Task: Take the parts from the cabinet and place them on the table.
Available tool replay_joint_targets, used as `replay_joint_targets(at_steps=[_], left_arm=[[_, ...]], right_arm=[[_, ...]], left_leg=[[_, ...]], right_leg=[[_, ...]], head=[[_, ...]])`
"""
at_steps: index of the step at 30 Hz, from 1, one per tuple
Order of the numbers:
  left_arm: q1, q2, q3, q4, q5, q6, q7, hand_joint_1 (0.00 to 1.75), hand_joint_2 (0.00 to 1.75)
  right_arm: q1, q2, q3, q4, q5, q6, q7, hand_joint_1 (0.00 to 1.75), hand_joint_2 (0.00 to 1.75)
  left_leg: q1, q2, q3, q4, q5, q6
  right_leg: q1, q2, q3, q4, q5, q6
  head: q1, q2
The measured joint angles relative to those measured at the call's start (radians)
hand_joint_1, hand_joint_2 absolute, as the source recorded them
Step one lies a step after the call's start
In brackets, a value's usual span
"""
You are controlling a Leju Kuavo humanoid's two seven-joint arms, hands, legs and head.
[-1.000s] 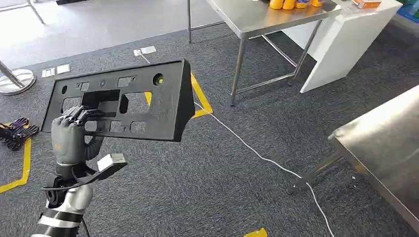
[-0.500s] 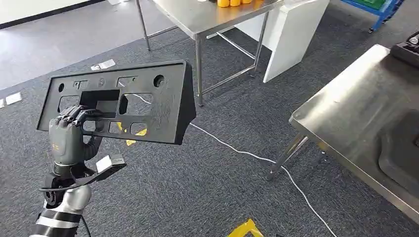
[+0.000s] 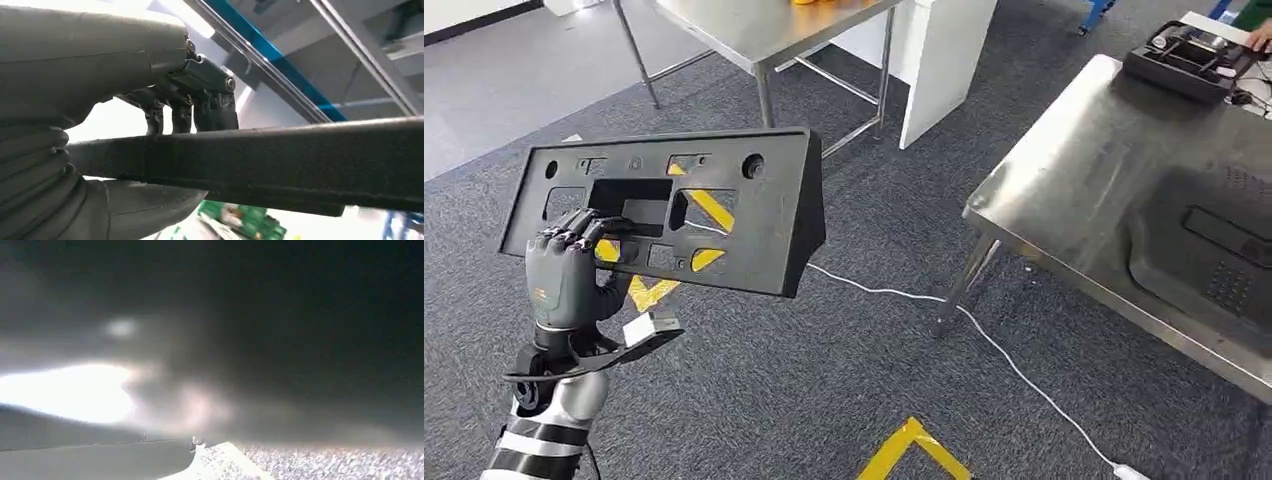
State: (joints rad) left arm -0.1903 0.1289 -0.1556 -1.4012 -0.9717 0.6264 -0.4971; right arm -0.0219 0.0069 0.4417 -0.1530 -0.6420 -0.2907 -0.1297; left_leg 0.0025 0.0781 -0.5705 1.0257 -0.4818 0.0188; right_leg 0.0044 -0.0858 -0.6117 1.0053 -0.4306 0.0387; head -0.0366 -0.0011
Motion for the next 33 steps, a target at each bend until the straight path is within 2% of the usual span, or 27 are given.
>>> replay_joint_targets(at_steps=[3,4,5,6,7,8,9,10,11,12,13,14,15,19,20,21,22,24,25,26,27,28,29,30,31,32,33], left_arm=[[-0.005,0.005,-0.003,0.000,0.007,-0.019,-0.001,1.75,1.75],[-0.007,0.005,-0.005,0.000,0.008,-0.020,-0.002,1.75,1.75],[-0.008,0.008,-0.006,0.000,0.008,-0.021,-0.002,1.75,1.75],[-0.008,0.009,-0.008,0.000,0.009,-0.021,-0.004,1.75,1.75],[-0.008,0.012,-0.008,0.000,0.011,-0.021,-0.005,1.75,1.75],[-0.006,0.017,-0.009,0.000,0.012,-0.022,-0.008,1.75,1.75],[-0.004,0.021,-0.010,0.001,0.012,-0.023,-0.011,1.75,1.75],[-0.002,0.022,-0.012,0.001,0.012,-0.023,-0.012,1.75,1.75],[-0.001,0.024,-0.015,0.001,0.012,-0.023,-0.013,1.75,1.75],[-0.002,0.025,-0.016,0.001,0.013,-0.023,-0.013,1.75,1.75],[-0.003,0.026,-0.018,0.001,0.013,-0.023,-0.013,1.75,1.75],[-0.004,0.027,-0.018,0.001,0.013,-0.023,-0.015,1.75,1.75],[-0.004,0.028,-0.019,0.002,0.013,-0.023,-0.016,1.75,1.75],[-0.005,0.031,-0.023,0.001,0.012,-0.020,-0.019,1.75,1.75],[-0.009,0.029,-0.025,0.000,0.011,-0.018,-0.019,1.75,1.75],[-0.010,0.030,-0.025,0.000,0.008,-0.017,-0.019,1.75,1.75],[-0.010,0.031,-0.024,-0.001,0.008,-0.016,-0.019,1.75,1.75],[-0.011,0.031,-0.024,-0.001,0.006,-0.016,-0.018,1.75,1.75],[-0.014,0.031,-0.024,-0.001,0.005,-0.017,-0.018,1.75,1.75],[-0.016,0.031,-0.026,0.000,0.003,-0.018,-0.018,1.75,1.75],[-0.021,0.031,-0.028,0.000,0.002,-0.018,-0.018,1.75,1.75],[-0.025,0.031,-0.029,0.000,0.002,-0.018,-0.018,1.75,1.75],[-0.030,0.030,-0.031,0.000,0.002,-0.018,-0.018,1.75,1.75],[-0.035,0.030,-0.032,0.000,0.002,-0.018,-0.018,1.75,1.75],[-0.037,0.030,-0.032,0.000,0.002,-0.018,-0.017,1.75,1.75],[-0.040,0.031,-0.032,0.000,0.002,-0.018,-0.017,1.75,1.75],[-0.040,0.031,-0.033,0.000,0.002,-0.018,-0.016,1.75,1.75]], right_arm=[[0.000,0.000,0.001,0.000,0.000,0.002,0.002,0.00,0.00],[0.000,0.000,0.002,0.000,0.000,0.003,0.002,0.00,0.00],[0.002,0.001,0.003,0.001,-0.001,0.003,0.004,0.00,0.00],[0.001,0.001,0.004,0.001,-0.001,0.005,0.004,0.00,0.00],[0.000,0.000,0.005,0.001,-0.001,0.005,0.004,0.00,0.00],[-0.002,0.001,0.005,0.001,-0.001,0.005,0.004,0.00,0.00],[-0.001,0.003,0.006,0.001,-0.001,0.008,0.004,0.00,0.00],[-0.001,0.003,0.007,0.001,-0.001,0.009,0.004,0.00,0.00],[0.000,0.005,0.007,0.001,-0.001,0.010,0.004,0.00,0.00],[0.000,0.006,0.007,0.001,-0.002,0.010,0.004,0.00,0.00],[0.000,0.008,0.008,0.001,-0.002,0.011,0.004,0.00,0.00],[-0.001,0.009,0.008,0.001,-0.002,0.011,0.004,0.00,0.00],[-0.002,0.008,0.008,0.001,-0.002,0.012,0.004,0.00,0.00],[0.006,0.010,0.008,0.002,-0.004,0.013,0.004,0.00,0.00],[0.008,0.008,0.008,0.003,-0.005,0.013,0.004,0.00,0.00],[0.008,0.010,0.009,0.003,-0.005,0.014,0.004,0.00,0.00],[0.005,0.011,0.009,0.003,-0.005,0.014,0.003,0.00,0.00],[0.002,0.011,0.010,0.003,-0.006,0.017,0.004,0.00,0.00],[0.001,0.012,0.011,0.003,-0.006,0.017,0.004,0.00,0.00],[0.001,0.013,0.012,0.003,-0.006,0.017,0.004,0.00,0.00],[0.002,0.013,0.013,0.003,-0.006,0.017,0.004,0.00,0.00],[0.002,0.013,0.013,0.003,-0.006,0.017,0.004,0.00,0.00],[0.001,0.013,0.013,0.003,-0.006,0.017,0.004,0.00,0.00],[-0.002,0.012,0.013,0.003,-0.006,0.017,0.004,0.00,0.00],[-0.006,0.012,0.014,0.003,-0.006,0.017,0.004,0.00,0.00],[-0.006,0.013,0.014,0.003,-0.006,0.017,0.004,0.00,0.00],[-0.006,0.013,0.015,0.003,-0.006,0.017,0.005,0.00,0.00]], left_leg=[[0.001,0.027,0.006,-0.005,-0.003,-0.011],[-0.001,0.039,0.012,-0.008,-0.004,-0.018],[0.007,0.023,0.004,0.001,-0.014,-0.025],[0.008,-0.023,-0.004,0.035,-0.040,-0.026],[0.010,-0.056,-0.030,0.101,-0.075,-0.028],[0.011,-0.072,-0.070,0.185,-0.114,-0.032],[0.010,-0.079,-0.115,0.273,-0.148,-0.036],[0.011,-0.080,-0.141,0.315,-0.153,-0.038],[0.012,-0.081,-0.143,0.304,-0.130,-0.038],[0.015,-0.082,-0.119,0.246,-0.087,-0.039],[0.021,-0.092,-0.073,0.144,-0.027,-0.042],[0.030,-0.118,-0.032,0.057,0.015,-0.047],[0.038,-0.180,-0.016,0.019,-0.001,-0.052],[0.024,-0.143,-0.015,0.014,0.009,-0.025],[0.031,-0.127,-0.013,0.005,0.016,-0.014],[0.029,-0.115,-0.011,0.003,0.017,-0.008],[0.026,-0.102,-0.012,0.003,0.017,0.000],[0.019,-0.071,-0.015,0.003,0.015,0.003],[0.018,-0.058,-0.015,0.003,0.014,0.004],[0.016,-0.045,-0.014,0.003,0.014,0.004],[0.016,-0.032,-0.014,0.003,0.014,0.004],[0.015,-0.022,-0.013,0.003,0.013,0.004],[0.015,-0.010,-0.011,0.003,0.013,0.003],[0.012,-0.003,-0.008,0.003,0.011,0.000],[0.004,0.008,-0.009,0.003,0.006,-0.007],[0.004,0.016,-0.008,0.003,0.006,-0.010],[0.004,0.027,-0.004,0.002,0.006,-0.012]], right_leg=[[0.006,0.036,-0.003,-0.004,0.011,-0.009],[0.005,0.049,0.001,-0.011,0.015,-0.017],[-0.019,0.061,0.012,-0.023,0.021,-0.026],[-0.018,0.072,0.016,-0.026,0.022,-0.029],[-0.018,0.079,0.017,-0.025,0.023,-0.034],[-0.019,0.094,0.019,-0.025,0.022,-0.034],[-0.019,0.109,0.018,-0.024,0.022,-0.035],[-0.018,0.123,0.018,-0.023,0.022,-0.035],[-0.019,0.139,0.020,-0.022,0.021,-0.035],[-0.021,0.153,0.022,-0.021,0.021,-0.034],[-0.023,0.171,0.024,-0.017,0.021,-0.033],[-0.025,0.184,0.023,-0.011,0.016,-0.027],[-0.018,0.196,0.014,-0.002,0.013,-0.019],[-0.028,0.238,-0.010,-0.012,0.031,0.010],[-0.022,0.221,-0.023,-0.005,0.027,0.011],[-0.016,0.147,-0.037,0.026,0.011,0.012],[-0.015,0.113,-0.069,0.086,-0.018,0.008],[-0.018,0.096,-0.154,0.260,-0.084,0.001],[-0.018,0.095,-0.182,0.321,-0.101,0.002],[-0.018,0.094,-0.187,0.329,-0.098,0.008],[-0.018,0.093,-0.160,0.279,-0.077,0.016],[-0.017,0.085,-0.112,0.193,-0.046,0.023],[-0.015,0.068,-0.050,0.085,-0.013,0.026],[-0.007,0.015,-0.001,0.003,0.002,0.017],[0.002,0.008,0.005,0.000,0.005,0.009],[0.003,0.025,-0.001,-0.002,0.014,-0.004],[0.004,0.036,-0.004,-0.002,0.016,-0.008]], head=[[0.000,0.000],[0.001,0.000],[-0.002,0.000],[-0.005,0.000],[-0.009,0.000],[-0.013,0.000],[-0.013,0.000],[-0.013,0.000],[-0.013,0.000],[-0.013,0.000],[-0.013,0.000],[-0.013,0.000],[-0.013,0.000],[-0.013,0.000],[-0.011,0.000],[-0.008,0.000],[-0.004,0.000],[-0.003,0.000],[-0.003,0.000],[-0.003,0.000],[-0.003,0.000],[-0.003,0.000],[-0.003,0.000],[-0.002,0.000],[-0.002,0.000],[-0.003,0.000],[-0.001,0.000]])
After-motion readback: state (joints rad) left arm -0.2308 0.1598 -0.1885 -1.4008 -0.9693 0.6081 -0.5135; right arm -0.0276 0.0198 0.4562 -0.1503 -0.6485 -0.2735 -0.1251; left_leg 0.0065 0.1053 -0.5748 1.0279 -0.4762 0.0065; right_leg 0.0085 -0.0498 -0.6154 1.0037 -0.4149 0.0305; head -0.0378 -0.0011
